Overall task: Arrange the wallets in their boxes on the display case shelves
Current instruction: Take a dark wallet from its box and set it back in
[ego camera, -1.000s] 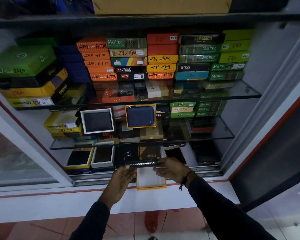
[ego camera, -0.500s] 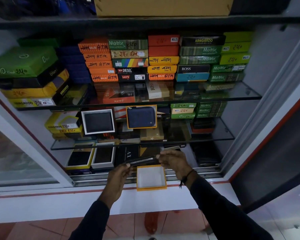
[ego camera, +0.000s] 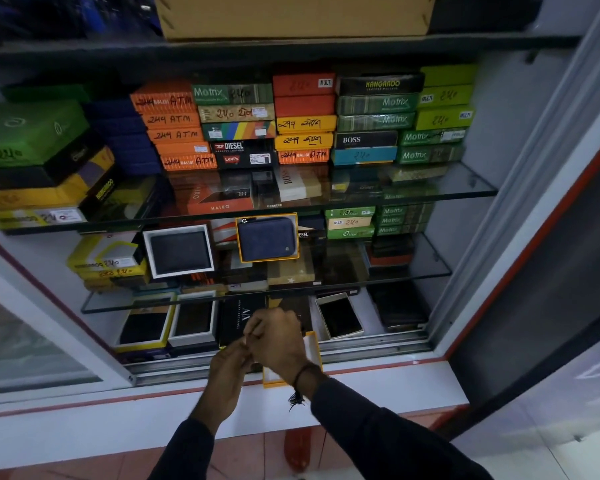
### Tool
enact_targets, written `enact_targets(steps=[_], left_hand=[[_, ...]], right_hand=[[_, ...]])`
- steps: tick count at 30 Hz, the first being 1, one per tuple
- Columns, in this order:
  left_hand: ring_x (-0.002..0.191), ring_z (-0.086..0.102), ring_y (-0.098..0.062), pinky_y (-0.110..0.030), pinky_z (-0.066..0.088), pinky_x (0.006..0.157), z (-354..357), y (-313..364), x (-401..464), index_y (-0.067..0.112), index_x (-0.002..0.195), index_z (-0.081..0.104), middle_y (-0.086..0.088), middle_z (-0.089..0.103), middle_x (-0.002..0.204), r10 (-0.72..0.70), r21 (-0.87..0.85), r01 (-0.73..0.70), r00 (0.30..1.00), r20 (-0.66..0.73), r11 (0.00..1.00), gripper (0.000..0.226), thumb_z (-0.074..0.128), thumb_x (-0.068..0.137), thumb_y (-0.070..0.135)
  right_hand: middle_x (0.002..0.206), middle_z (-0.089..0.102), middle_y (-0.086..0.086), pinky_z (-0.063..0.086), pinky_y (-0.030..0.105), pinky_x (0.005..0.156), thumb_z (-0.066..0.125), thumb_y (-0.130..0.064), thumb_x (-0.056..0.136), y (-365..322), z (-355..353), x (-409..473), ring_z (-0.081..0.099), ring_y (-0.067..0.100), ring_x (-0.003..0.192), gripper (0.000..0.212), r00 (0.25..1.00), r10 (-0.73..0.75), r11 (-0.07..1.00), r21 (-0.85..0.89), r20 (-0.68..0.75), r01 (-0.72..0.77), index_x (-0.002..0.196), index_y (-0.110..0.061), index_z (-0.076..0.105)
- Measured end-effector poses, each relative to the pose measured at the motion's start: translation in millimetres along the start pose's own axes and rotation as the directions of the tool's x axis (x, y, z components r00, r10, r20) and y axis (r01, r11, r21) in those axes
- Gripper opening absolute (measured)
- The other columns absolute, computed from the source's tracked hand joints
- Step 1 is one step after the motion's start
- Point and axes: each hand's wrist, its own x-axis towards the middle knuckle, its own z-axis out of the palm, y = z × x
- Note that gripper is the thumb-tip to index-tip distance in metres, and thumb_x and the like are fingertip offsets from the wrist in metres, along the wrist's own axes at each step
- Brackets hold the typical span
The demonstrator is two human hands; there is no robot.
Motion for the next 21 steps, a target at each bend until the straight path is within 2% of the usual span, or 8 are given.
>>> enact_targets(steps=[3, 4, 6, 9, 13, 16, 19, 21], left_hand=[[0.093, 0.073, -0.025, -0.031, 0.060, 0.082, -11, 4, 0, 0.013, 0.090, 0.081, -0.013, 0.077, 0.097, -0.032, -0.088, 0.033, 0.999, 0.011, 0.996, 0.020, 0.064, 0.080, 0.020], [0.094, 0.073, -0.026, -0.032, 0.060, 0.083, -15, 5, 2, 0.014, 0.089, 0.081, -0.013, 0.077, 0.098, -0.040, -0.098, 0.042, 0.999, 0.019, 0.994, 0.020, 0.064, 0.079, 0.019], [0.094, 0.072, -0.026, -0.035, 0.056, 0.089, -18, 9, 4, 0.015, 0.083, 0.081, -0.012, 0.077, 0.095, -0.057, -0.140, 0.062, 0.998, 0.033, 0.988, 0.020, 0.062, 0.078, 0.017], [0.093, 0.073, -0.027, -0.038, 0.055, 0.090, -17, 17, 6, 0.017, 0.079, 0.080, -0.012, 0.077, 0.093, -0.070, -0.255, 0.078, 0.997, 0.039, 0.964, 0.021, 0.058, 0.078, 0.015], [0.098, 0.071, -0.034, -0.038, 0.062, 0.084, -7, 20, 6, 0.006, 0.090, 0.076, -0.023, 0.072, 0.105, -0.082, -0.391, 0.130, 0.987, 0.136, 0.911, 0.023, 0.068, 0.070, 0.014], [0.102, 0.070, -0.036, -0.043, 0.061, 0.085, 9, 19, 6, 0.000, 0.109, 0.067, -0.025, 0.070, 0.111, -0.067, -0.465, 0.178, 0.967, 0.245, 0.867, 0.064, 0.088, 0.050, 0.012], [0.105, 0.072, -0.033, -0.041, 0.061, 0.089, 26, 17, -2, 0.001, 0.105, 0.076, -0.020, 0.074, 0.110, -0.059, -0.384, 0.225, 0.915, 0.399, 0.895, 0.045, 0.081, 0.060, 0.004], [0.105, 0.072, -0.030, -0.036, 0.061, 0.088, 32, 16, -9, 0.000, 0.102, 0.077, -0.020, 0.075, 0.110, -0.087, -0.329, 0.255, 0.889, 0.450, 0.909, 0.040, 0.080, 0.063, 0.005]], right_hand=[[0.085, 0.080, 0.010, 0.061, 0.030, 0.077, 0.083, -0.011, 0.072, 17, -32, 11, 0.076, 0.022, 0.080, 0.012, 0.988, 0.125, 0.953, 0.267, 0.089, -0.144, 0.083, -0.008, 0.079], [0.088, 0.079, 0.015, 0.062, 0.033, 0.071, 0.085, -0.006, 0.071, 24, -44, 14, 0.076, 0.025, 0.079, 0.017, 0.972, 0.174, 0.886, 0.406, 0.161, -0.226, 0.085, -0.003, 0.078], [0.087, 0.078, 0.014, 0.059, 0.024, 0.062, 0.086, -0.001, 0.069, 39, -65, 15, 0.075, 0.018, 0.073, 0.018, 0.911, 0.235, 0.714, 0.577, 0.338, -0.398, 0.084, -0.006, 0.077], [0.087, 0.079, 0.006, 0.058, 0.021, 0.066, 0.085, -0.004, 0.071, 62, -86, 21, 0.075, 0.013, 0.075, 0.018, 0.864, 0.242, 0.591, 0.640, 0.441, -0.492, 0.083, -0.016, 0.078], [0.093, 0.078, 0.006, 0.058, 0.021, 0.069, 0.080, -0.005, 0.077, 92, -94, 30, 0.074, 0.013, 0.079, 0.030, 0.798, 0.332, 0.452, 0.658, 0.503, -0.603, 0.105, -0.010, 0.072], [0.104, 0.073, 0.013, 0.058, 0.025, 0.075, 0.067, 0.000, 0.088, 101, -73, 24, 0.070, 0.020, 0.091, 0.029, 0.737, 0.374, 0.234, 0.712, 0.563, -0.662, 0.116, -0.005, 0.065], [0.098, 0.068, 0.016, 0.058, 0.029, 0.074, 0.044, 0.003, 0.098, 100, -52, 7, 0.067, 0.025, 0.090, 0.020, 0.767, 0.278, 0.196, 0.747, 0.578, -0.635, 0.108, 0.000, 0.062], [0.084, 0.070, 0.015, 0.062, 0.030, 0.064, 0.037, 0.004, 0.098, 95, -43, -2, 0.071, 0.024, 0.077, 0.024, 0.774, 0.246, 0.076, 0.784, 0.584, -0.616, 0.102, 0.000, 0.060]])
